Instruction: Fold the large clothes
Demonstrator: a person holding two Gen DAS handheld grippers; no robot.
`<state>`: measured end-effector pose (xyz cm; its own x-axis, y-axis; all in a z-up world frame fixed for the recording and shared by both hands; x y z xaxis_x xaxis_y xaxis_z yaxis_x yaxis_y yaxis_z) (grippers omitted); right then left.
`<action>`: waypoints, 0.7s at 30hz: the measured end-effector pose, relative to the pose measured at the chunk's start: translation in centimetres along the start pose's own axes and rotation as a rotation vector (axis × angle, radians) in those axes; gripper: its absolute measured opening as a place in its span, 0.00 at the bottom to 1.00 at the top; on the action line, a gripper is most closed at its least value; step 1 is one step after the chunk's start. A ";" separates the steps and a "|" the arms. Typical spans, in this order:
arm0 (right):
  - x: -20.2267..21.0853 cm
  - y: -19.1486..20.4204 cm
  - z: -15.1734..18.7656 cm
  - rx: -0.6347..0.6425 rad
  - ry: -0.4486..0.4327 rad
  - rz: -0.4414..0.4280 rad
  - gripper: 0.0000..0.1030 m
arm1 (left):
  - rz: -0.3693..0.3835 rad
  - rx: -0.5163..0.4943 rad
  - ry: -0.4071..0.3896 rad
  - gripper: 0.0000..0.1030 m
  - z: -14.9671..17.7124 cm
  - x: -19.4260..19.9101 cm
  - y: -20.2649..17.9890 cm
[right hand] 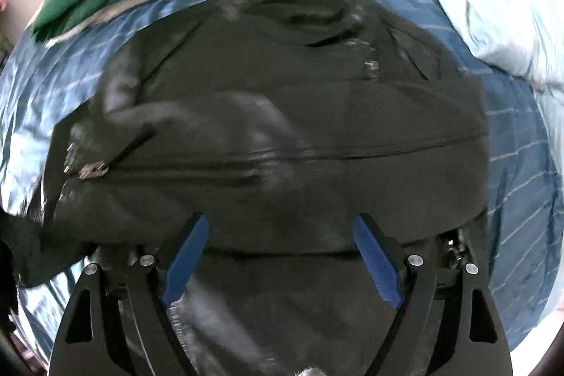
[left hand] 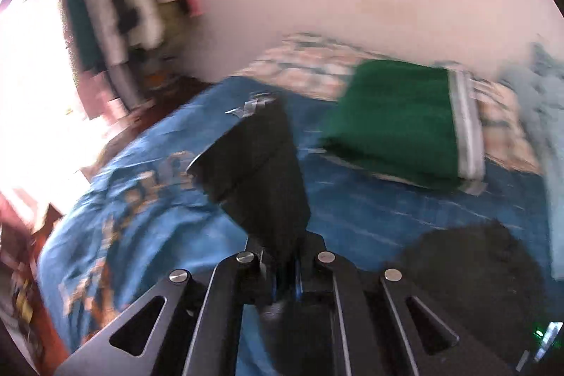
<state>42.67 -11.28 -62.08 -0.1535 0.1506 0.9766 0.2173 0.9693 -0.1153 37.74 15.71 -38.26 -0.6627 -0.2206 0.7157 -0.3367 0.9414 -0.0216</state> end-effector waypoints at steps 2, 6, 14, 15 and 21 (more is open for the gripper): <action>-0.4 -2.8 -0.4 -0.063 0.025 -0.010 0.83 | 0.116 -0.027 0.036 0.03 0.2 -0.2 -4.8; -0.7 -8.8 -0.8 -0.183 0.053 -0.016 0.83 | 0.300 -0.129 0.103 0.03 2.1 -0.4 -15.1; -1.5 -19.5 1.0 -0.307 0.095 -0.004 0.83 | 0.529 -0.290 0.323 0.03 9.8 -2.6 -31.1; -1.7 -20.6 1.2 -0.314 0.100 -0.001 0.83 | 0.550 -0.316 0.363 0.04 11.1 -3.0 -32.6; -2.6 -25.6 3.0 -0.384 0.131 -0.045 0.83 | 0.488 -0.452 0.474 0.13 15.9 -4.8 -36.5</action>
<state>34.56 -35.89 -62.19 -0.0522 0.0595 0.9969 0.5610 0.8276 -0.0200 42.56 -21.65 -51.98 -0.2771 0.2774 0.9199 0.2859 0.9378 -0.1967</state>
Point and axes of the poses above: each gripper's, at about its wrist camera, not at the fingertips, and x roughly against the way its jaws point, y to its left, z to its underside, the point moved 2 cm from there along -x, roughly the way its jaws point, and after that the axes turned 4 degrees about z, right-handed, at the moved point
